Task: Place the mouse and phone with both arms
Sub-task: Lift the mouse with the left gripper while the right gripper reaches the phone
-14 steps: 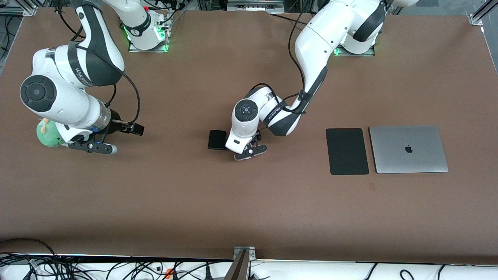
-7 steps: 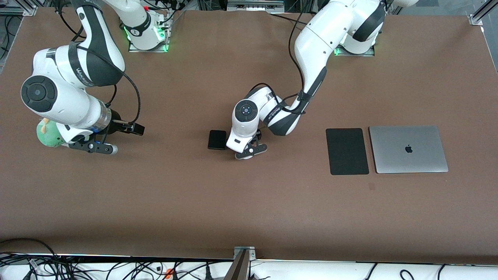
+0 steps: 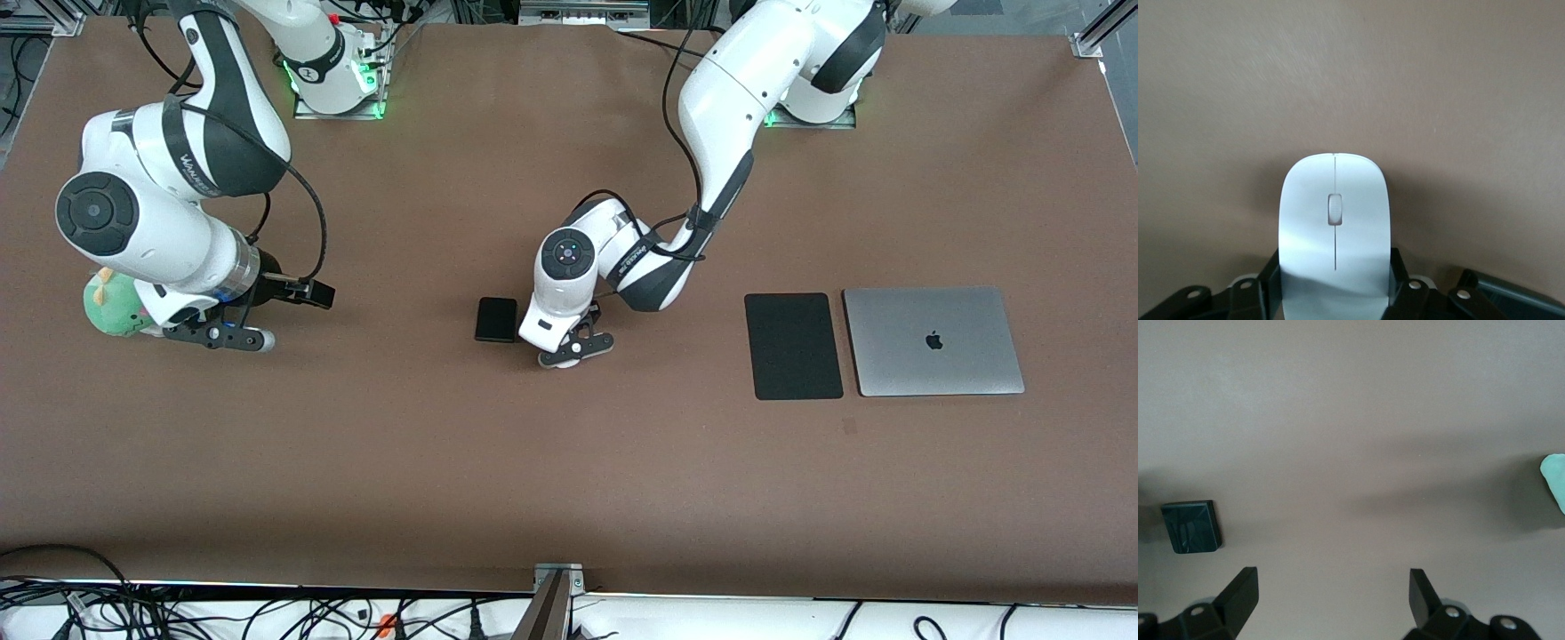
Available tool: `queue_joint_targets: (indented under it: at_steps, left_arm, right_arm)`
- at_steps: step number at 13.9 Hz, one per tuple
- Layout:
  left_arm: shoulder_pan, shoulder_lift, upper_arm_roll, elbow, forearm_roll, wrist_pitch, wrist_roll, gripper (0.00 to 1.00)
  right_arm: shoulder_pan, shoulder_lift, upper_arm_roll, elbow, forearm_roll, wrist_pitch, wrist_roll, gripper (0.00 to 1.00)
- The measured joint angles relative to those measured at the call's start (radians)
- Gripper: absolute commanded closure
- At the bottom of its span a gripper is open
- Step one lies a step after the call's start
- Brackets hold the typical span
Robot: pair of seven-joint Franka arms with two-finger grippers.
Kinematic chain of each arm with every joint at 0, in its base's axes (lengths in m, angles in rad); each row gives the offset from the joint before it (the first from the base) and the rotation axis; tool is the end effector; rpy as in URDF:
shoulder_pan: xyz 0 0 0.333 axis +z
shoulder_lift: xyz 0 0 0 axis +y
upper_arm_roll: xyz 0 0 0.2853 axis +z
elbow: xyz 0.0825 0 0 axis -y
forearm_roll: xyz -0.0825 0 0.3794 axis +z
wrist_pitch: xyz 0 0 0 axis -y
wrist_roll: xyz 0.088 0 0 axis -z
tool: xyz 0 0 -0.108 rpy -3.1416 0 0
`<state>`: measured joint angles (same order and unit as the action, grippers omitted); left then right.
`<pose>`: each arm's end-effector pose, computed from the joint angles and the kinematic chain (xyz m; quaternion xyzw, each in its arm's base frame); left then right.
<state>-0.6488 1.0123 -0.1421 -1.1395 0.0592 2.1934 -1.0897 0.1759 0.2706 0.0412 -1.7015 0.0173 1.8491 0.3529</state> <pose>0.5439 -0.5040 0.1750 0.9851 0.1664 -0.0133 0.0409 0.5970 0.1315 0.3958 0.9955 -0.0710 -0.0627 0.0041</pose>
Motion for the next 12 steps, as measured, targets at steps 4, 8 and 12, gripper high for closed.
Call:
queue_joint_targets:
  at_steps: [4, 8, 12]
  left_arm:
    - [0.091, -0.078, -0.01, -0.024, 0.0, -0.055, 0.124, 0.47]
    - [0.32, -0.225, -0.124, -0.178, 0.0, -0.072, 0.296, 0.47]
    - [0.484, -0.42, -0.158, -0.422, 0.0, -0.078, 0.486, 0.44]
  right_arm:
    - [0.006, 0.008, 0.0, -0.001, 0.0, 0.004, 0.0, 0.0]
    - [0.035, 0.037, 0.0, -0.001, 0.0, 0.06, 0.031, 0.0]
    - [0.116, 0.088, 0.002, -0.001, 0.0, 0.152, 0.117, 0.0]
